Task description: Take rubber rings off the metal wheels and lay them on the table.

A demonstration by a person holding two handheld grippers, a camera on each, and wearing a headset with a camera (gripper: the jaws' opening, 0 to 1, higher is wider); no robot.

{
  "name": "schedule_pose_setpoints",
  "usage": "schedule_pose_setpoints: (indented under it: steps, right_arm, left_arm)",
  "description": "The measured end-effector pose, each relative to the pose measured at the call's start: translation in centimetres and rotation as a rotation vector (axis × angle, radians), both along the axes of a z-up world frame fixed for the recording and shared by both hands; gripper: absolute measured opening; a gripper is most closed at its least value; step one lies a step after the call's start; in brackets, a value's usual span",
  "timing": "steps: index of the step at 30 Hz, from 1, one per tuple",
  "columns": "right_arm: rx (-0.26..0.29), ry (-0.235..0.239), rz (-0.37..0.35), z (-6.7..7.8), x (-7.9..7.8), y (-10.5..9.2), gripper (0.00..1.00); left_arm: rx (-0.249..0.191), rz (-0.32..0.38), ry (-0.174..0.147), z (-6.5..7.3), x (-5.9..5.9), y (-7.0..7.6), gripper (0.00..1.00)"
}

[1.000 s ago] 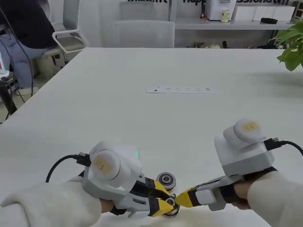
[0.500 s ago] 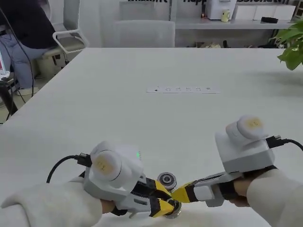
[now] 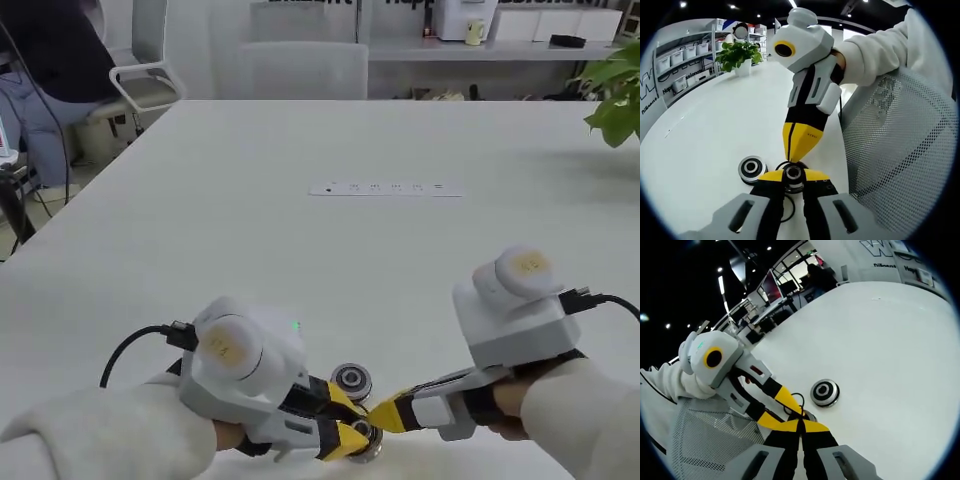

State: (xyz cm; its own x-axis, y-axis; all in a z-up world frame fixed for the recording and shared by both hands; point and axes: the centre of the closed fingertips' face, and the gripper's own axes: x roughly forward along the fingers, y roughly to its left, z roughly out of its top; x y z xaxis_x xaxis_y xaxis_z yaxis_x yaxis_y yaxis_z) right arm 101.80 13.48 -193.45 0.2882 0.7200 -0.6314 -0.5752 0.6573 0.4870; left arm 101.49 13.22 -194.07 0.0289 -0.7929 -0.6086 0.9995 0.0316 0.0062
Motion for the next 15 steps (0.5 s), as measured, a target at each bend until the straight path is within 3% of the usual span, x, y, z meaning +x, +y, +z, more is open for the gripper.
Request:
schedule_pose_setpoints:
  steps: [9, 13, 15]
  right_arm:
    - [-0.004, -0.001, -0.007, -0.05, 0.13, -0.24, 0.0]
    - [-0.006, -0.001, -0.01, -0.08, 0.12, -0.32, 0.0]
    - [-0.003, 0.001, -0.012, -0.06, 0.11, -0.31, 0.0]
  left_arm:
    - [0.032, -0.011, -0.006, 0.02, -0.19, 0.06, 0.08]
    - [0.055, -0.011, 0.011, 0.07, -0.32, 0.32, 0.1]
    - [0.064, -0.011, 0.001, 0.23, -0.21, 0.47, 0.13]
